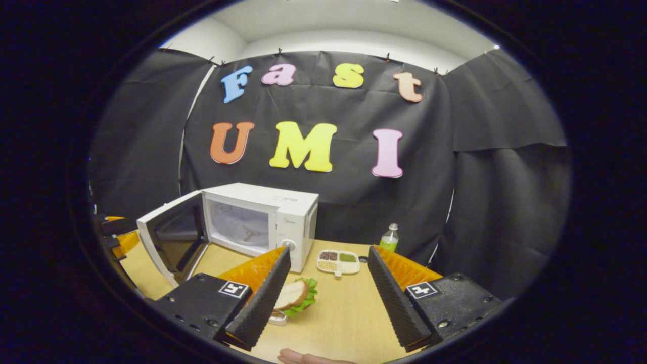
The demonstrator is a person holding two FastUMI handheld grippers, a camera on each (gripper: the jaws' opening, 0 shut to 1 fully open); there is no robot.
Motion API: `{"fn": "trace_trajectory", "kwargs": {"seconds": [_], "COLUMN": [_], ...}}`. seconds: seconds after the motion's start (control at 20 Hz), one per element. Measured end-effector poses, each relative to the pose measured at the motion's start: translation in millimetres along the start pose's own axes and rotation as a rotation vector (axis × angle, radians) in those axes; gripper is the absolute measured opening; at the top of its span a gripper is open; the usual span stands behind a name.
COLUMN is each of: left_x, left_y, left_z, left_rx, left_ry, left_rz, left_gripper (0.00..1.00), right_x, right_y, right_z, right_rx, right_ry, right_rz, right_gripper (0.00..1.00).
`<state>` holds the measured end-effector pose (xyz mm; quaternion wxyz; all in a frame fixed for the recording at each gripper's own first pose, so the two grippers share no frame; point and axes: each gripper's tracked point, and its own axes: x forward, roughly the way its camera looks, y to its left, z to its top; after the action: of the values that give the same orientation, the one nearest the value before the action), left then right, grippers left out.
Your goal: Open the microwave oven with the left hand, put the food in, and close the microwave oven.
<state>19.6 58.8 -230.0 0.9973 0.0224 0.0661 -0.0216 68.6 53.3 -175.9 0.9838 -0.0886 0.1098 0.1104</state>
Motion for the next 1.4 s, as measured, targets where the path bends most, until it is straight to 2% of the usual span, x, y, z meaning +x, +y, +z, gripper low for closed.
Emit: {"fn": "trace_trajectory", "kwargs": {"seconds": [0.15, 0.2, 0.25, 0.45, 0.55, 0.6, 0.65, 0.7, 0.75, 0.8, 0.85, 0.9, 0.95, 1.0, 1.05, 1.1, 1.15, 1.2, 1.25, 1.3, 1.4], "left_x": [-9.8, -11.0, -12.7, -19.7, -20.1, -19.1, -20.0, -20.7, -20.6, -22.2, -23.1, -23.1, -24.9, -27.0, -27.6, -28.7, -29.8, -30.6, -32.2, -33.2, -37.0], "left_y": [-0.2, 1.1, 3.7, 12.2, 10.7, 8.4, 5.2, 3.5, 1.4, 1.3, 4.6, 10.6, 15.2, 17.0, 16.4, 10.2, 5.1, 5.4, 6.8, 8.5, 10.1], "left_z": [11.1, 14.4, 17.6, 36.9, 43.4, 44.1, 46.9, 52.4, 55.5, 57.8, 59.5, 60.4, 61.4, 63.3, 64.5, 64.3, 61.9, 58.5, 57.7, 57.1, 54.6], "left_rx": [-0.049, -0.052, -0.057, -0.076, -0.103, -0.119, -0.134, -0.148, -0.162, -0.176, -0.184, -0.187, -0.186, -0.186, -0.196, -0.213, -0.230, -0.238, -0.234, -0.223, -0.188], "left_ry": [-0.003, -0.005, -0.006, -0.057, -0.082, -0.083, -0.093, -0.106, -0.114, -0.121, -0.122, -0.122, -0.128, -0.130, -0.133, -0.130, -0.119, -0.109, -0.108, -0.106, -0.102], "left_rz": [0.014, 0.017, 0.031, 0.081, 0.097, 0.098, 0.092, 0.084, 0.070, 0.065, 0.075, 0.092, 0.109, 0.122, 0.121, 0.102, 0.082, 0.073, 0.073, 0.080, 0.087], "left_gripper": [0.96, 0.96, 0.96, 0.96, 0.97, 0.97, 0.97, 0.97, 0.96, 0.96, 0.87, 0.87, 0.96, 0.95, 0.95, 0.95, 0.95, 0.95, 0.95, 0.95, 0.95], "right_x": [20.8, 27.3, 35.4, 62.6, 72.8, 77.7, 84.3, 90.3, 94.9, 100.2, 103.7, 108.5, 109.3, 112.1, 113.2, 113.7, 112.4, 110.5, 117.9, 116.7, 110.8], "right_y": [5.0, 5.9, 3.7, 8.7, 15.7, 23.0, 29.2, 34.0, 36.4, 38.7, 40.0, 39.3, 42.3, 46.1, 52.5, 60.6, 68.1, 69.1, 72.2, 75.1, 69.6], "right_z": [-26.3, -33.4, -42.7, -71.8, -88.5, -92.8, -101.5, -107.7, -111.8, -118.6, -127.8, -136.6, -146.8, -152.2, -155.4, -158.2, -163.3, -172.7, -170.9, -171.4, -163.0], "right_rx": [0.028, 0.042, 0.054, 0.124, 0.203, 0.252, 0.303, 0.350, 0.393, 0.419, 0.443, 0.474, 0.509, 0.568, 0.633, 0.693, 0.738, 0.760, 0.796, 0.778, 0.698], "right_ry": [0.120, 0.163, 0.210, 0.379, 0.480, 0.526, 0.579, 0.627, 0.666, 0.709, 0.753, 0.796, 0.840, 0.872, 0.906, 0.937, 0.970, 1.008, 0.991, 0.976, 0.915], "right_rz": [0.075, 0.104, 0.123, 0.230, 0.301, 0.352, 0.386, 0.416, 0.445, 0.481, 0.509, 0.526, 0.552, 0.575, 0.612, 0.659, 0.702, 0.691, 0.677, 0.680, 0.670], "right_gripper": [0.98, 0.94, 0.98, 0.98, 0.98, 0.92, 0.95, 0.93, 0.83, 0.82, 0.82, 0.81, 0.80, 0.79, 0.80, 0.88, 0.75, 0.57, 0.39, 0.21, 0.20]}}
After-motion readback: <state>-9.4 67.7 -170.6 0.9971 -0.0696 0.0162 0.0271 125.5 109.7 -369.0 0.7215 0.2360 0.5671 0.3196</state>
